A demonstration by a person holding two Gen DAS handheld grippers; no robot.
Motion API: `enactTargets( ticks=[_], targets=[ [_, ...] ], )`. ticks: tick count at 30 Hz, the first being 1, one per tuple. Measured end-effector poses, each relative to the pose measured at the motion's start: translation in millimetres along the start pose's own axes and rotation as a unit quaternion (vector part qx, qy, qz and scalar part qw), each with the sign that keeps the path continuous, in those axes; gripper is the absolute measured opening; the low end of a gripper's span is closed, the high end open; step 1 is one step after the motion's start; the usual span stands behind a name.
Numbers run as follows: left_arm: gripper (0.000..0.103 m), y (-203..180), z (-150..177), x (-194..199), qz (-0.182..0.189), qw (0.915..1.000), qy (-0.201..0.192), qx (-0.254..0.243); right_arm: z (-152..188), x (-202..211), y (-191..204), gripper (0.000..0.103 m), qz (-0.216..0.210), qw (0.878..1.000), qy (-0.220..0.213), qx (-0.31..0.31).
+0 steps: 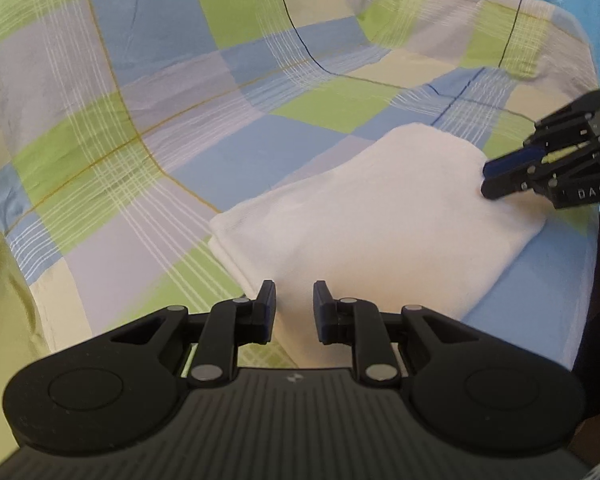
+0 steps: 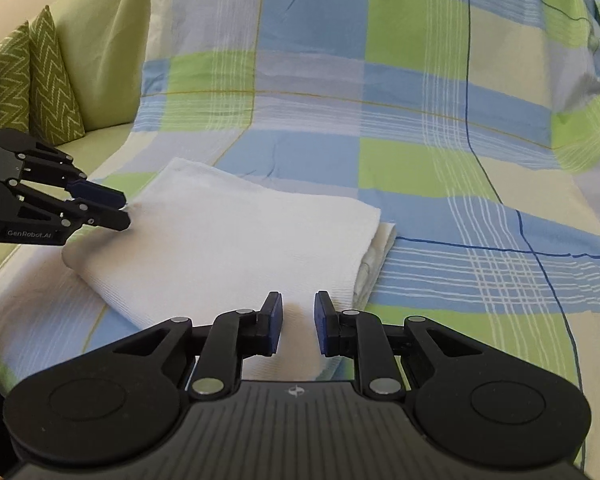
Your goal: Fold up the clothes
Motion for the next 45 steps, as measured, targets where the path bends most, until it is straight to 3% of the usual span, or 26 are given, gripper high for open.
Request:
enactTargets(
  ticks=[6, 10, 12, 18, 25, 28, 30, 35, 39, 45],
  targets=[
    [0.017, -6, -21, 7, 0.014, 0.9994, -0.029, 0.011, -9, -4, -21, 0.020, -0.022, 0.998, -0.046, -0.032],
    [0.017, -26, -32, -9, 0.009, 0.9996, -0.013, -0.025, -23, -18, -33, 0.020, 0.015, 0.999, -0.030, -0.034],
    [0.017, -32, -40, -14, 0.009, 0.9993, -0.013, -0.034, -35, -16, -40, 0.020, 0.011, 0.998, -0.047, -0.043],
    [0.017, -55, -58, -25, 0.018, 0.9980, -0.019, -0.057, -43, -37, -53, 0.020, 0.036, 0.998, -0.029, -0.029],
    [0.018, -51, -59, -29, 0.021, 0.9983, -0.018, -0.051, -51, -60, -69, 0.020, 0.066, 0.998, -0.008, -0.016],
    [0.018, -42, -57, -28, 0.019, 0.9989, -0.018, -0.038, -43, -53, -90, 0.020, 0.065, 0.996, -0.014, -0.063],
    [0.018, -32, -54, -24, 0.014, 0.9994, -0.020, -0.022, -41, -43, -87, 0.020, 0.065, 0.996, -0.029, -0.059],
    [0.018, 2, -42, -20, -0.006, 0.9996, -0.019, 0.019, -38, -16, -49, 0.020, 0.005, 0.997, -0.062, -0.048],
    [0.018, 17, -25, -29, -0.025, 0.9995, 0.000, 0.022, -28, -27, -15, 0.020, -0.032, 0.999, -0.018, -0.012],
    [0.018, 18, -22, -27, -0.028, 0.9993, -0.001, 0.023, -27, -33, -9, 0.020, -0.007, 1.000, 0.001, 0.003]
  ],
)
Point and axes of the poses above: each gripper's, at about its wrist camera, not at the fingertips, and x roughly against the way its jaws point, y to its left, z to its underside, the point moved 10 cm from there along -x, roughly the way its jaws point, and after that the axes turned 14 degrees about y, right-handed, at the moved point
